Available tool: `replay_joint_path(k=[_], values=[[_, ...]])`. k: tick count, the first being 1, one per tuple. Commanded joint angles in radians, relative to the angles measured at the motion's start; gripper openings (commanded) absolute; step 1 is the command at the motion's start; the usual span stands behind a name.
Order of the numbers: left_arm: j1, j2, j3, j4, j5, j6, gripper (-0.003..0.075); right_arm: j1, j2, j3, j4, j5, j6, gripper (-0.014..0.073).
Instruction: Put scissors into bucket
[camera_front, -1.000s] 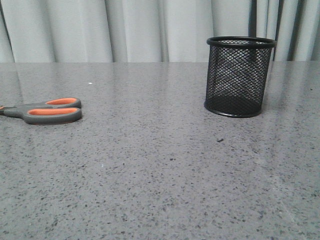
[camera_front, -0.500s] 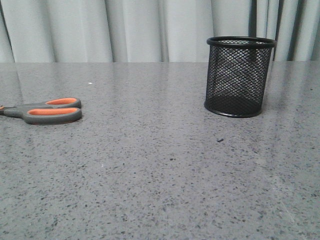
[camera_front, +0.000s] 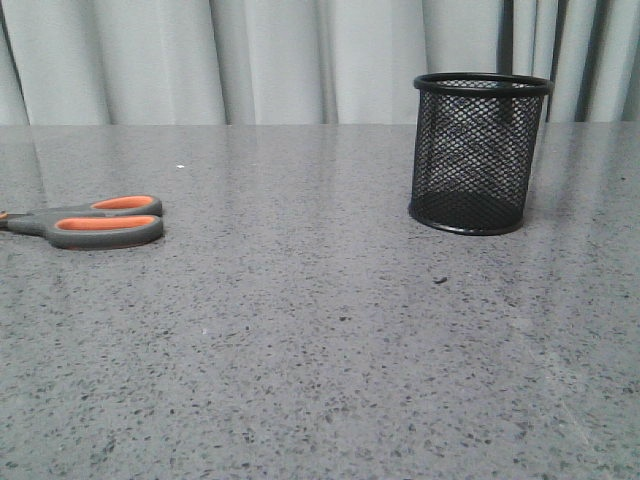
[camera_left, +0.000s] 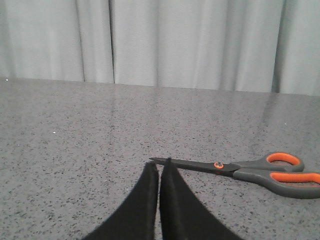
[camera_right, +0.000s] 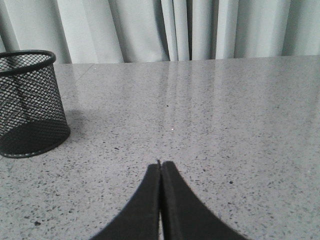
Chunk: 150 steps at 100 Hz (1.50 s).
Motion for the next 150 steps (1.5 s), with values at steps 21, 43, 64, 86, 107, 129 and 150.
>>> replay_joint_path(k=[21, 43, 64, 86, 107, 129, 150], values=[[0.001, -0.025, 0.016, -0.144, -0.071, -0.009, -0.002, -0.003, -0.019, 0.027, 0.075, -0.09, -0.003, -0.0069], [0.001, -0.025, 0.016, -0.24, -0.071, -0.009, -0.002, -0.003, -0.019, 0.027, 0.201, -0.125, -0.003, -0.0069], [0.001, -0.025, 0.016, -0.398, -0.071, -0.009, -0.002, -0.003, -0.019, 0.025, 0.426, -0.136, -0.003, -0.0069], [0.001, -0.025, -0.004, -0.453, -0.067, -0.009, -0.0021, -0.003, -0.019, -0.008, 0.435, -0.127, -0.003, -0.0069], [0.001, -0.018, -0.091, -0.451, -0.022, -0.009, -0.0021, -0.003, 0.015, -0.095, 0.431, -0.045, -0.003, -0.0068], [0.001, 0.095, -0.309, -0.324, 0.149, 0.046, -0.0021, -0.003, 0.198, -0.28, 0.367, 0.056, -0.003, -0.0068], [0.001, 0.338, -0.58, -0.256, 0.404, 0.191, -0.002, -0.003, 0.479, -0.542, 0.257, 0.316, -0.003, -0.0069]])
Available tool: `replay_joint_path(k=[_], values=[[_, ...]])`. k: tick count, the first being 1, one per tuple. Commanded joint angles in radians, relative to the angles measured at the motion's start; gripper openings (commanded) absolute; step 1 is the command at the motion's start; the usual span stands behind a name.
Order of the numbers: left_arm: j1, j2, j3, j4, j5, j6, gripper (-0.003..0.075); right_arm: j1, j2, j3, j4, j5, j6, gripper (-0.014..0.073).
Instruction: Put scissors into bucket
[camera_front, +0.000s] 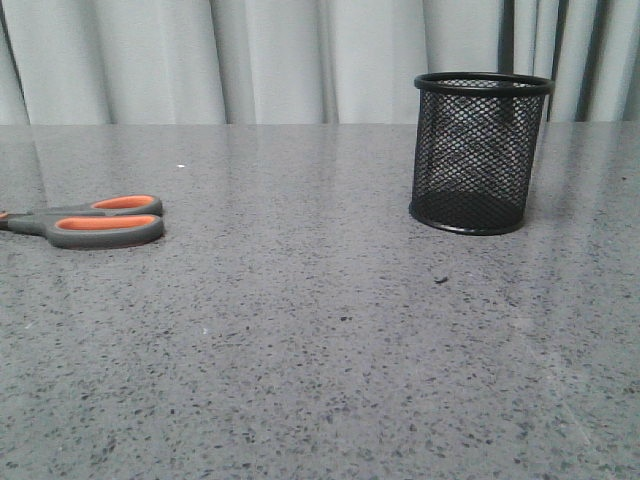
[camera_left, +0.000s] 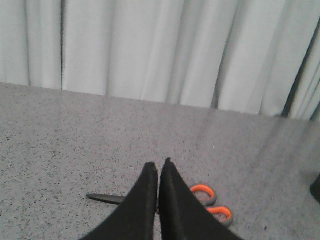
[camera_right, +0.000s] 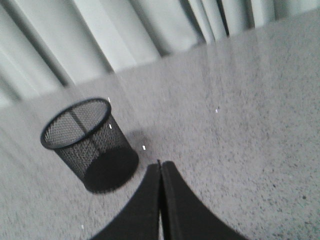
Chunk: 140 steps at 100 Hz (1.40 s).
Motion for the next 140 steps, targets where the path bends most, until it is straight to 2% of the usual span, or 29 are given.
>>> replay_joint_path(k=[1, 10, 27, 36, 46, 47, 48, 56, 63, 71, 75, 94, 115, 132, 140], values=[[0.001, 0.117, -0.132, 0.006, 0.048, 0.062, -0.002, -0.003, 0.124, -0.128, -0.033, 0.057, -0.001, -0.0069], [0.001, 0.212, -0.222, 0.006, 0.113, 0.082, -0.002, -0.001, 0.22, -0.215, -0.033, 0.122, -0.004, -0.0069], [0.001, 0.348, -0.328, 0.006, 0.195, 0.087, -0.0019, -0.001, 0.317, -0.306, -0.016, 0.198, -0.105, -0.0067], [0.001, 0.394, -0.354, 0.004, 0.22, 0.1, 0.0006, -0.001, 0.332, -0.323, 0.012, 0.2, -0.133, -0.002], [0.001, 0.43, -0.369, -0.004, 0.234, 0.112, 0.0104, -0.001, 0.34, -0.339, 0.023, 0.208, -0.133, 0.0145], [0.001, 0.432, -0.369, -0.007, 0.234, 0.114, 0.012, -0.001, 0.34, -0.339, 0.023, 0.21, -0.133, 0.0192], [0.001, 0.435, -0.371, -0.009, 0.234, 0.115, 0.0128, -0.001, 0.34, -0.342, 0.023, 0.212, -0.133, 0.0192], [0.001, 0.448, -0.378, -0.036, 0.232, 0.141, 0.0229, -0.001, 0.342, -0.344, 0.023, 0.216, -0.133, 0.0378], [0.001, 0.455, -0.381, -0.061, 0.228, 0.153, 0.0338, -0.001, 0.342, -0.344, 0.025, 0.222, -0.133, 0.0449], [0.001, 0.469, -0.387, -0.095, 0.234, 0.19, 0.044, -0.001, 0.342, -0.344, 0.025, 0.226, -0.133, 0.0443], [0.001, 0.48, -0.395, -0.11, 0.246, 0.214, 0.0452, -0.001, 0.342, -0.344, 0.025, 0.226, -0.133, 0.0442], [0.001, 0.592, -0.475, -0.168, 0.373, 0.419, 0.0448, -0.001, 0.342, -0.344, 0.025, 0.226, -0.133, 0.0442], [0.001, 0.846, -0.623, -0.157, 0.595, 0.588, 0.0429, -0.001, 0.342, -0.344, 0.025, 0.226, -0.147, 0.0443], [0.001, 1.058, -0.735, -0.099, 0.689, 0.729, 0.0429, 0.011, 0.342, -0.344, 0.025, 0.228, -0.166, 0.0442], [0.001, 1.134, -0.774, -0.066, 0.728, 0.869, 0.0429, 0.031, 0.342, -0.344, 0.025, 0.229, -0.166, 0.0442]])
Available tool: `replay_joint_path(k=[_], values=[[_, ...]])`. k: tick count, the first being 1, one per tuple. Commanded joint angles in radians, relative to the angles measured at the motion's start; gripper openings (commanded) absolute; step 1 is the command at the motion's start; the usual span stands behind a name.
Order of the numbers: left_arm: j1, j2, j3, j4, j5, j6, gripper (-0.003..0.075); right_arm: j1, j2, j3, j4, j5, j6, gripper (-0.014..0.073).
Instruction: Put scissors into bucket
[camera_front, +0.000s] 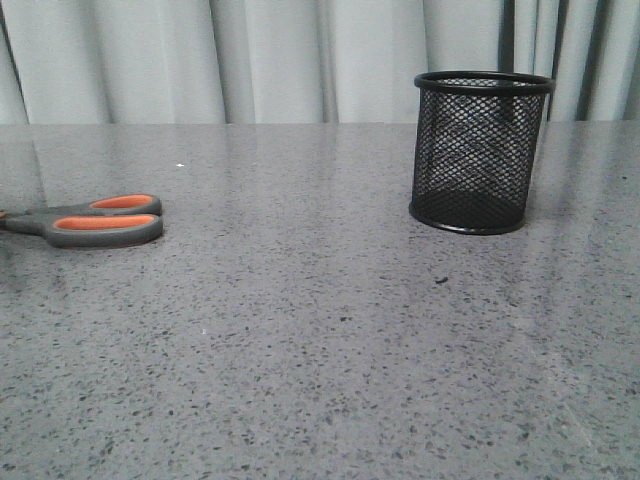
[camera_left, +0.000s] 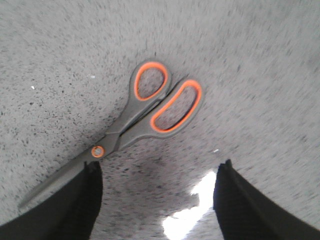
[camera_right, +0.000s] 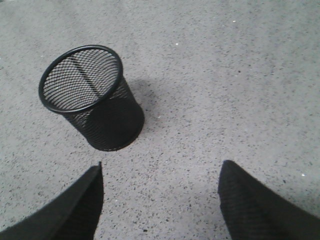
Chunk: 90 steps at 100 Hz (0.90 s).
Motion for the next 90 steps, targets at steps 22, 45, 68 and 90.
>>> replay_joint_path(k=[22, 45, 68, 90], values=[[-0.018, 0.181, -0.125, 0.004, 0.066, 0.419, 0.0429, 0.033, 0.004, -0.037, 0.018, -0.046, -0.023, 0.0443], [-0.104, 0.225, -0.147, 0.108, -0.023, 0.489, 0.0429, 0.033, 0.004, -0.037, 0.018, -0.038, -0.026, 0.0443], [-0.167, 0.269, -0.147, 0.21, -0.044, 0.492, 0.0429, 0.033, 0.004, -0.037, 0.018, -0.035, -0.026, 0.0443], [-0.172, 0.317, -0.147, 0.212, -0.083, 0.492, 0.0429, 0.033, 0.004, -0.037, 0.018, -0.03, -0.026, 0.0443]])
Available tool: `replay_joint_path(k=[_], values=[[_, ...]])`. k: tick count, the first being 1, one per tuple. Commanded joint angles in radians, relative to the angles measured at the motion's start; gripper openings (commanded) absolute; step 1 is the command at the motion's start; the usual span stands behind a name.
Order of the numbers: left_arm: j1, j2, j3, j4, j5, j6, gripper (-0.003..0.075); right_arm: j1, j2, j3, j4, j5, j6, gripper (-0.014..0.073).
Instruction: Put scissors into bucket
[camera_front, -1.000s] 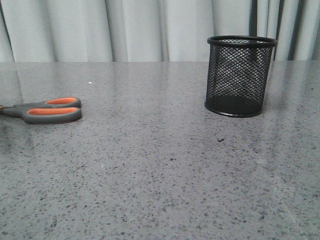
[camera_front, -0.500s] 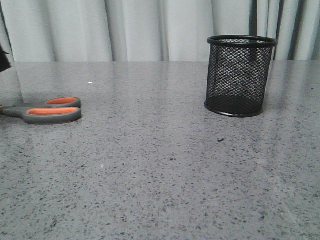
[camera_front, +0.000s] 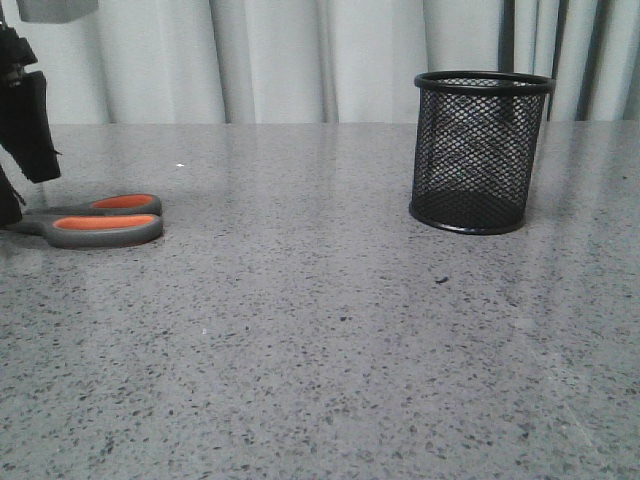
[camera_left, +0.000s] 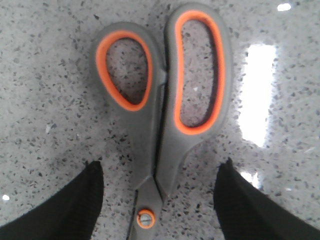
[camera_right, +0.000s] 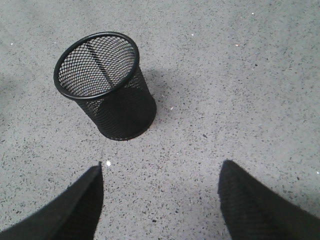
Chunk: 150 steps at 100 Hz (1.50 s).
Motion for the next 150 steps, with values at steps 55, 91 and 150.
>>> replay_joint_path(k=[55, 91, 150], values=[[-0.008, 0.079, -0.043, -0.02, 0.022, 0.006, 0.0274, 0.002, 0.004, -0.037, 0.014, -0.046, -0.015, 0.0443], [-0.008, 0.079, -0.049, -0.02, 0.094, 0.023, -0.0006, 0.002, 0.004, -0.037, 0.014, -0.045, -0.015, 0.0443], [-0.051, -0.187, -0.25, -0.005, 0.163, -0.189, -0.0011, 0.002, 0.035, -0.037, 0.184, -0.029, -0.141, 0.0442]])
